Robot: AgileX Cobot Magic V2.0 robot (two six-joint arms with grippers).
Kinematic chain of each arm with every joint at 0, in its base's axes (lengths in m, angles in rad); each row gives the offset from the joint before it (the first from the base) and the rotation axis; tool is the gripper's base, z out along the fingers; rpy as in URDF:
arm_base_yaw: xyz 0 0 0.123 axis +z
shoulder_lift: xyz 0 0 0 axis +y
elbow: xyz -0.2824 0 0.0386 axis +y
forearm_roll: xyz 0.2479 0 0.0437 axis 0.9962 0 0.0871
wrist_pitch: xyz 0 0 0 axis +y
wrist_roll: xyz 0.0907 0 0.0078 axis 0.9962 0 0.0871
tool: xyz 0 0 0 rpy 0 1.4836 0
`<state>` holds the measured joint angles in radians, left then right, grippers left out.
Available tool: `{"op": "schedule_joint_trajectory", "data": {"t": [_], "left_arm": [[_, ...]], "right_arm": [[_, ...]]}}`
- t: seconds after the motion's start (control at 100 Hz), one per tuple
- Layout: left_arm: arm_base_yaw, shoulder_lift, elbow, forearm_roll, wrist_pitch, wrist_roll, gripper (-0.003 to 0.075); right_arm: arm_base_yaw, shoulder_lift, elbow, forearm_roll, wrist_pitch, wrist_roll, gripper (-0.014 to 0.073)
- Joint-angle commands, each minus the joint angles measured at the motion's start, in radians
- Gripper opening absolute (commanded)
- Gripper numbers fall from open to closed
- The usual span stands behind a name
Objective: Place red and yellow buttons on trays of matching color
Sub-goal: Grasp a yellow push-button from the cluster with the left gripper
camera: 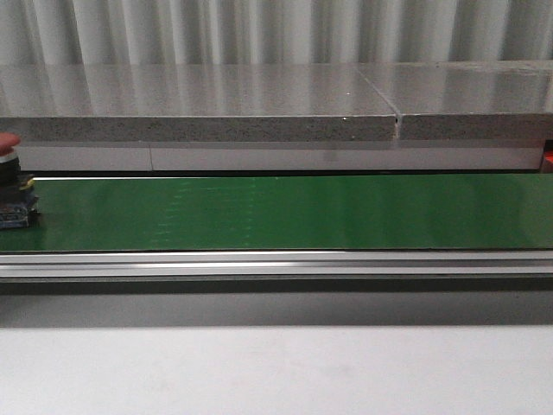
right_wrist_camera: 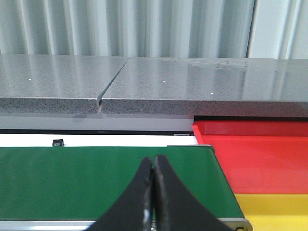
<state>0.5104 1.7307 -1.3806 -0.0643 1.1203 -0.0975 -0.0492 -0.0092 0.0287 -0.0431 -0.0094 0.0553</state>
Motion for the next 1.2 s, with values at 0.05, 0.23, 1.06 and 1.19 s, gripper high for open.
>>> {"op": "schedule_joint_trajectory", "data": {"t": [0.05, 0.23, 1.06, 1.19], "left_arm": [[0.003, -0.002, -0.032, -0.005, -0.032, 0.004, 0.0555], [0.007, 0.037, -0.057, 0.004, -0.046, 0.006, 0.0555], [0.007, 0.142, -0.065, 0.0, -0.093, 0.014, 0.0311], [0.007, 0.142, -0.065, 0.0, -0.1, 0.016, 0.0204]], "right_arm": [[-0.002, -0.021, -0.019, -0.003, -0.084, -0.009, -0.006], [-0.002, -0.021, -0.019, -0.003, -0.084, -0.009, -0.006], [-0.002, -0.021, -0.019, -0.003, -0.084, -0.009, -0.006], [-0.002, -0.021, -0.019, -0.003, -0.084, -0.009, -0.006]]}}
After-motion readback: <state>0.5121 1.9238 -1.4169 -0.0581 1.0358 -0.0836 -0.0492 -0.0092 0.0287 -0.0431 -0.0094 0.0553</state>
